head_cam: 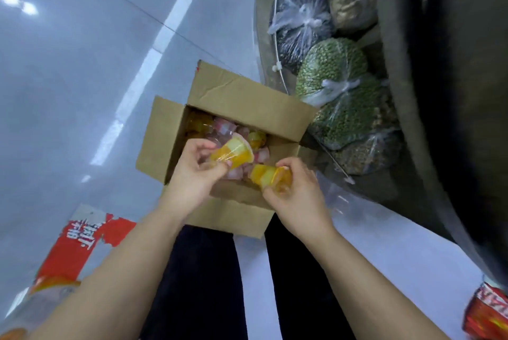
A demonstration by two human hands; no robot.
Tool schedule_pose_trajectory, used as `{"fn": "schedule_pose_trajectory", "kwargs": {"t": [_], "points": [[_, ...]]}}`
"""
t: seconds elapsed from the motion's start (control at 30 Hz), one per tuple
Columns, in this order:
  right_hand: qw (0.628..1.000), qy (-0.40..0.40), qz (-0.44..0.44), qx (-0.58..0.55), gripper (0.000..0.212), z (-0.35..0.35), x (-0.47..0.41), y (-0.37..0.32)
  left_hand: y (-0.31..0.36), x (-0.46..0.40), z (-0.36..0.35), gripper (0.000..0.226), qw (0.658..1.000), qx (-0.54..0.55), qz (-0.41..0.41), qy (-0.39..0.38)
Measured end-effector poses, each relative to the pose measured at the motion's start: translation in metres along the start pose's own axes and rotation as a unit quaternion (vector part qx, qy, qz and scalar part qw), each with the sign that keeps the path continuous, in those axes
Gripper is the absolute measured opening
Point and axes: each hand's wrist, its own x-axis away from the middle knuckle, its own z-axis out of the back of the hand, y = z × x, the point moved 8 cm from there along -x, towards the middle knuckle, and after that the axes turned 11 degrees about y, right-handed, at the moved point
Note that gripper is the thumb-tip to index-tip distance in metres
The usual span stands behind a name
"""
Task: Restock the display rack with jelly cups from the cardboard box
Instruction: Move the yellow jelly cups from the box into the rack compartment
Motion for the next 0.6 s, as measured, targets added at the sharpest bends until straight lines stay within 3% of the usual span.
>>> {"fn": "schedule_pose_trajectory", "kwargs": {"t": [0.1, 0.23, 0.33, 0.43, 0.6], "points": [[0.997, 0.008, -0.015, -0.072, 0.034, 0.076, 0.043, -0.056, 0.083, 0.078, 0.008, 0.054, 0.993, 0.065, 0.017, -0.093], [0.989, 0.03, 0.03, -0.143, 0.037, 0.187, 0.099, -0.129, 0.202, 0.179, 0.001, 0.056, 0.971, 0.022, -0.068, -0.23], [0.978, 0.095, 0.103, -0.151, 0.047, 0.278, 0.139, -0.172, 0.285, 0.241, -0.011, 0.052, 0.961, 0.026, -0.136, -0.24], [0.96, 0.167, 0.134, -0.178, 0.058, 0.367, 0.178, -0.19, 0.361, 0.303, -0.043, 0.044, 0.929, -0.014, -0.249, -0.275], [0.925, 0.274, 0.111, -0.237, 0.048, 0.477, 0.222, -0.176, 0.448, 0.389, -0.109, 0.049, 0.858, -0.082, -0.413, -0.295]]}}
